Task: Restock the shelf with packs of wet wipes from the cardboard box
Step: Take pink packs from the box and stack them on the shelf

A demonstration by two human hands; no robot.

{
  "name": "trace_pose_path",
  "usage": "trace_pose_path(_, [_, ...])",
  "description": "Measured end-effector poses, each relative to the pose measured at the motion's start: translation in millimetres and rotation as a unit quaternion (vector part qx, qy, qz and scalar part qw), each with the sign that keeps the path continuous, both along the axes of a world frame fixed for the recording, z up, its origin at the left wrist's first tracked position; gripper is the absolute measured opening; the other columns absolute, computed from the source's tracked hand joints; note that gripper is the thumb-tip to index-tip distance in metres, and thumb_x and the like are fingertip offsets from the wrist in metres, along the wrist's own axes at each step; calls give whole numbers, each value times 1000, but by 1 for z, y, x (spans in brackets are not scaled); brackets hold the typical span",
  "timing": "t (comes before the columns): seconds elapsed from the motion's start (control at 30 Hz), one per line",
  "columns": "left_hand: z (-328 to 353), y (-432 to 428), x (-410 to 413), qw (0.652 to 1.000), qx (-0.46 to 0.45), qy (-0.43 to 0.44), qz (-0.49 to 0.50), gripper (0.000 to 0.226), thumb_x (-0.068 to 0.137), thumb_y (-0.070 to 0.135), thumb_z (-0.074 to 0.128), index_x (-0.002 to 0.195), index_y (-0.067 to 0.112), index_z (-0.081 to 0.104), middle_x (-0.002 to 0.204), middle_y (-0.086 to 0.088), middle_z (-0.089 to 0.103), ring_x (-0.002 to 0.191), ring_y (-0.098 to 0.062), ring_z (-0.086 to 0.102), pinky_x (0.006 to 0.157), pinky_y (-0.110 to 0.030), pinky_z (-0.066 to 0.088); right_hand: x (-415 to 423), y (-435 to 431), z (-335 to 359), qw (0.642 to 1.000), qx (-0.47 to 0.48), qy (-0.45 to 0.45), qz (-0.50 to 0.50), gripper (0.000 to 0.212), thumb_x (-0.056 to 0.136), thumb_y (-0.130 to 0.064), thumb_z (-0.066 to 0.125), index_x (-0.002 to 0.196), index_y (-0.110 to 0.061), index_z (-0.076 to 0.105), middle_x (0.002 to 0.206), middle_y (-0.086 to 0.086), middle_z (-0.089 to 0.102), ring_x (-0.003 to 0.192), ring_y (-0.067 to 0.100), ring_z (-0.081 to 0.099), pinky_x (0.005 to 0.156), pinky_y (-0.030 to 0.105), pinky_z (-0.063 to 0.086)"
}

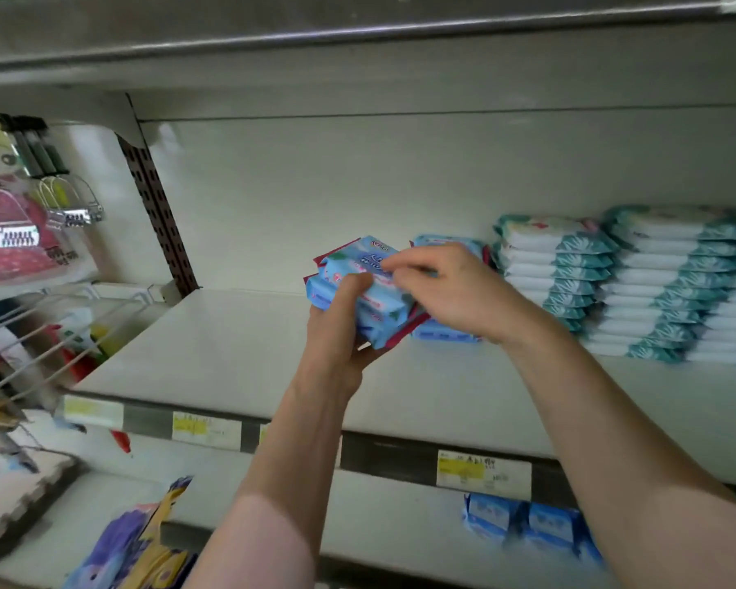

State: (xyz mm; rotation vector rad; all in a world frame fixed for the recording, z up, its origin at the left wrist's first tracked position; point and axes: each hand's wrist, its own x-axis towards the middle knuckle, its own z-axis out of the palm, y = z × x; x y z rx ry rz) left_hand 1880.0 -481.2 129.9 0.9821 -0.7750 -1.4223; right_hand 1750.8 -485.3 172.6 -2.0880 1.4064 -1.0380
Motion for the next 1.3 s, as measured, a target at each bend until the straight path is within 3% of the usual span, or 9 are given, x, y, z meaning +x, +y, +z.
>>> trace_pose_path(0.1, [5,-18,18,997,25,28,-69,24,86,29,55,104,18,67,93,-2,73,74,-20,69,66,-29,52,-22,-34,10,993,-26,-73,-89,22,94,-12,53,107,-10,71,99,-1,68,89,8,59,83,22,44])
trace_pose_path(0.23, [15,-41,34,985,69,28,-157,34,83,42,55,98,17,71,86,-4,67,68,-19,61,50,-20,46,-35,-57,20,972,179,-146,-49,14,92,-21,59,91,-11,70,71,-4,63,59,5,56,49,17,38])
trace_pose_path(0.33, [21,-58,37,976,98,-5,-192,34,77,47,59,89,18,73,80,-3,66,62,-17,60,46,-18,46,-34,-66,21,937,263,-231,-10,11,89,-27,64,84,-17,66,62,-4,59,47,7,46,41,17,27])
trace_pose_path(0.43, [21,-75,39,970,124,-23,-207,39,75,50,64,96,18,69,87,-3,63,64,-16,61,46,-19,47,-33,-73,19,913,311,-263,1,13,89,-32,62,94,-20,62,58,-3,50,39,5,33,34,16,21])
trace_pose_path(0.6, [18,-90,34,970,131,-35,-200,41,62,52,66,86,19,68,83,-1,60,57,-14,57,45,-17,43,-30,-76,10,913,331,-239,-27,12,90,-32,59,84,-21,60,60,-2,60,43,6,53,37,15,31])
trace_pose_path(0.8, [8,-98,32,980,128,74,-135,23,88,35,56,84,14,65,69,-2,65,51,-15,60,46,-16,48,-36,-82,7,869,252,-418,-85,8,91,-11,56,85,-7,60,58,4,67,48,13,66,44,18,52])
trace_pose_path(0.93, [0,-104,36,972,105,204,-56,19,87,28,54,96,13,65,84,-5,71,74,-21,67,72,-28,54,-49,-85,6,860,206,-454,-105,5,94,-6,54,96,-7,58,85,8,69,65,20,71,57,24,59])
trace_pose_path(1.07, [12,-107,20,972,40,224,-66,24,91,28,51,107,15,63,101,-10,72,89,-30,69,98,-47,46,-55,-90,2,861,201,-453,-114,4,94,-7,55,97,-8,57,98,8,66,68,22,72,63,28,60])
trace_pose_path(1.3, [31,-128,-8,978,12,159,-138,29,94,30,45,107,13,65,102,-10,72,83,-30,70,82,-46,54,-61,-91,-3,896,204,-367,-141,14,97,-13,51,110,-8,50,111,7,58,69,20,71,52,26,57])
